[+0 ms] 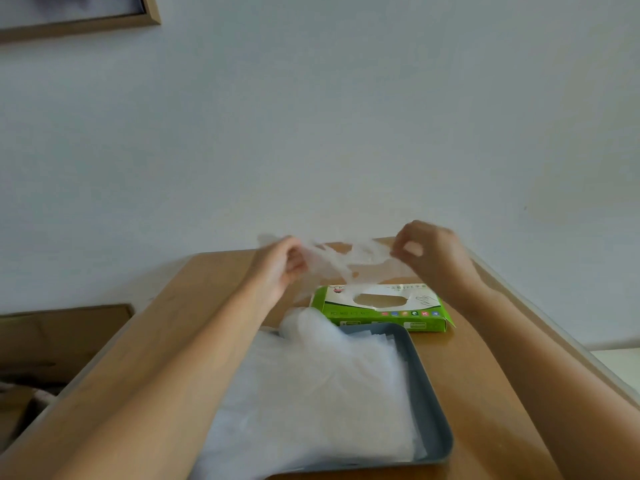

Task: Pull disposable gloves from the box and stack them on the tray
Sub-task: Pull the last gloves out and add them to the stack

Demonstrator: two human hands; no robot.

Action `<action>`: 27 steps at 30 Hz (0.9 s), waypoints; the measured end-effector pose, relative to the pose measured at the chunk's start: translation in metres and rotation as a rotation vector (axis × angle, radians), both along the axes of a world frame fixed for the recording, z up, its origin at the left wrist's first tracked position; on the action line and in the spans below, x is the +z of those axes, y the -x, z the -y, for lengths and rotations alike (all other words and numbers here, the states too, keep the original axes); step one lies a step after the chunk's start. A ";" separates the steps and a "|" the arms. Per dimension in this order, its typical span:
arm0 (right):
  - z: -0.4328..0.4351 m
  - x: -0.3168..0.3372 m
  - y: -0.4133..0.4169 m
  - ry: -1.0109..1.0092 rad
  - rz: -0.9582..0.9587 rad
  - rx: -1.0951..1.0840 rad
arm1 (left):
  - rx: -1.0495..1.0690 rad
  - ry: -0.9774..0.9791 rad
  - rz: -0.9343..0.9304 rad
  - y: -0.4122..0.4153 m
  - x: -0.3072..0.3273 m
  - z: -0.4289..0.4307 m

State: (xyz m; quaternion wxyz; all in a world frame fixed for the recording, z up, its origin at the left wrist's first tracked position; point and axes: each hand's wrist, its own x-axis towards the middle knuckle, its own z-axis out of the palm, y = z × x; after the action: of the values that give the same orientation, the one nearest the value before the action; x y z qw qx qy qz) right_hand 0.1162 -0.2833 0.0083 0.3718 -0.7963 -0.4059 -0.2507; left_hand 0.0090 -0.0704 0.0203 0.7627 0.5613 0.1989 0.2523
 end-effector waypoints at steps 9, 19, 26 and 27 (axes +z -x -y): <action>-0.004 -0.026 0.007 0.700 -0.289 0.152 | -0.026 0.398 0.431 0.058 0.024 -0.014; -0.036 0.024 0.113 -0.290 -1.556 0.836 | -0.198 0.004 0.292 0.103 -0.001 0.034; -0.030 0.047 0.128 -0.276 -1.317 0.916 | -0.565 0.205 0.190 0.136 -0.015 0.020; -0.025 0.050 0.129 -0.238 -1.332 0.943 | -0.589 0.284 0.233 0.141 -0.010 0.018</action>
State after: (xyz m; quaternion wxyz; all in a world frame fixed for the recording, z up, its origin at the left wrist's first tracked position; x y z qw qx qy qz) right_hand -0.0126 -0.2580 0.0587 0.6828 -0.4796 -0.3626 0.4151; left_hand -0.1316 -0.0888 0.0099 0.8908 0.4503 -0.0269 0.0535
